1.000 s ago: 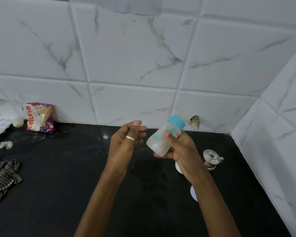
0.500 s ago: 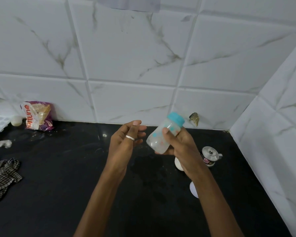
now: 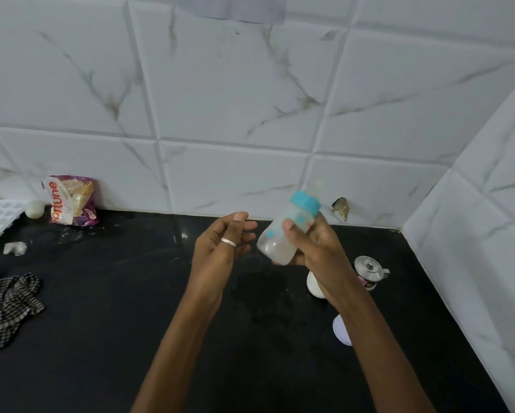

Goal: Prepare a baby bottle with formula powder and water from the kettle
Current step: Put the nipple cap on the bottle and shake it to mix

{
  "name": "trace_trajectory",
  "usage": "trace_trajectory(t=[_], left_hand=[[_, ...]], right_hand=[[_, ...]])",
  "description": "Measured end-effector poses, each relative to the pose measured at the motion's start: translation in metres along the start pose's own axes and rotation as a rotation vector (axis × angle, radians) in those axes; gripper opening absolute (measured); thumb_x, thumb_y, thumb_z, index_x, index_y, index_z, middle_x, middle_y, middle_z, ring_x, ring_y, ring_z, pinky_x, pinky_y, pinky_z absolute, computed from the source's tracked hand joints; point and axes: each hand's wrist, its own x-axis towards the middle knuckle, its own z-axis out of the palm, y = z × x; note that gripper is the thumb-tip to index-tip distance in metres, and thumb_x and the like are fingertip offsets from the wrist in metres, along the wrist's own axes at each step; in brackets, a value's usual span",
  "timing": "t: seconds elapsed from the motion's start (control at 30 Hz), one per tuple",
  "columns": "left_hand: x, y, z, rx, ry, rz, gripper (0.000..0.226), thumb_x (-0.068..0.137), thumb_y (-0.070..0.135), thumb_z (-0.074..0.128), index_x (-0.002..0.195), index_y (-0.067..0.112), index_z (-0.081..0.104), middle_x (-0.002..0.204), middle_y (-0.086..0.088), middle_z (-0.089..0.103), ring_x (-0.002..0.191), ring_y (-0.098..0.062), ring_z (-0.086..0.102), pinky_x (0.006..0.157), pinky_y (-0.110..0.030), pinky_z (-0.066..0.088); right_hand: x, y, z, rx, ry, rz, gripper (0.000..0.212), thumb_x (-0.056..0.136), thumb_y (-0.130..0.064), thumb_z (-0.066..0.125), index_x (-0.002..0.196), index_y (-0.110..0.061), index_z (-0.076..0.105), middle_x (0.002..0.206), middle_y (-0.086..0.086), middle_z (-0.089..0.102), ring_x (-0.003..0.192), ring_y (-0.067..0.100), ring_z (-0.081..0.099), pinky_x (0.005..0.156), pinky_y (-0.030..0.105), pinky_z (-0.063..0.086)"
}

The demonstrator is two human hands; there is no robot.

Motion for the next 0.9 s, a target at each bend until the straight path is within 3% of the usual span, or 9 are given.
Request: trace_trajectory(t=[0.13, 0.27, 0.4, 0.53, 0.7, 0.8, 0.9], left_hand=[[-0.0017, 0.0011, 0.0001, -0.004, -0.006, 0.000, 0.041, 0.085, 0.051, 0.065, 0.111, 0.021, 0.074, 0.109, -0.002, 0.080, 0.095, -0.014, 0.073, 0.083, -0.031, 0.057], [-0.0026, 0.0014, -0.0019, -0.003, -0.005, 0.004, 0.039, 0.086, 0.050, 0.065, 0.110, 0.021, 0.075, 0.109, -0.003, 0.079, 0.099, -0.021, 0.073, 0.089, -0.039, 0.059], [-0.0041, 0.0030, -0.0029, -0.011, -0.004, 0.003, 0.036, 0.085, 0.051, 0.065, 0.107, 0.025, 0.075, 0.108, -0.002, 0.080, 0.096, -0.016, 0.074, 0.083, -0.032, 0.056], [-0.0051, 0.0033, -0.0060, -0.005, -0.007, 0.010, 0.038, 0.086, 0.050, 0.065, 0.110, 0.022, 0.075, 0.108, -0.002, 0.080, 0.097, -0.018, 0.073, 0.086, -0.037, 0.058], [-0.0060, 0.0040, -0.0082, -0.015, 0.001, 0.014, 0.038, 0.086, 0.051, 0.064, 0.109, 0.023, 0.075, 0.109, -0.001, 0.080, 0.097, -0.017, 0.073, 0.081, -0.030, 0.056], [-0.0044, 0.0037, -0.0092, -0.012, 0.010, 0.016, 0.037, 0.087, 0.051, 0.065, 0.109, 0.023, 0.075, 0.108, -0.001, 0.080, 0.096, -0.016, 0.074, 0.083, -0.033, 0.056], [-0.0029, 0.0029, -0.0090, -0.021, 0.008, 0.011, 0.036, 0.087, 0.051, 0.065, 0.108, 0.025, 0.075, 0.109, -0.002, 0.080, 0.096, -0.015, 0.074, 0.081, -0.031, 0.055]], right_hand=[[0.0003, -0.0035, 0.0013, 0.152, 0.086, -0.011, 0.059, 0.082, -0.045, 0.078, 0.130, -0.019, 0.055, 0.118, 0.006, 0.072, 0.111, 0.026, 0.074, 0.074, 0.049, 0.064], [-0.0045, -0.0027, 0.0039, -0.058, -0.038, 0.014, 0.061, 0.078, -0.049, 0.080, 0.129, -0.025, 0.058, 0.114, 0.001, 0.073, 0.113, 0.026, 0.072, 0.083, 0.050, 0.064], [-0.0023, -0.0076, 0.0050, 0.159, 0.087, -0.007, 0.054, 0.087, -0.042, 0.079, 0.130, -0.019, 0.055, 0.118, 0.005, 0.072, 0.111, 0.026, 0.074, 0.074, 0.048, 0.064], [-0.0064, -0.0044, 0.0041, -0.079, -0.070, 0.034, 0.051, 0.082, -0.037, 0.080, 0.127, -0.027, 0.056, 0.117, 0.004, 0.070, 0.113, 0.026, 0.072, 0.080, 0.044, 0.064], [-0.0024, -0.0082, 0.0047, 0.123, 0.046, -0.024, 0.067, 0.075, -0.036, 0.084, 0.132, -0.018, 0.052, 0.120, 0.011, 0.069, 0.113, 0.031, 0.072, 0.081, 0.052, 0.064], [-0.0035, -0.0038, 0.0045, -0.074, -0.068, 0.025, 0.063, 0.075, -0.030, 0.084, 0.130, -0.026, 0.054, 0.115, 0.006, 0.069, 0.114, 0.030, 0.070, 0.081, 0.045, 0.064], [0.0001, -0.0055, 0.0024, 0.085, 0.019, -0.005, 0.057, 0.078, -0.027, 0.081, 0.129, -0.021, 0.055, 0.117, 0.007, 0.070, 0.113, 0.030, 0.072, 0.080, 0.050, 0.064]])
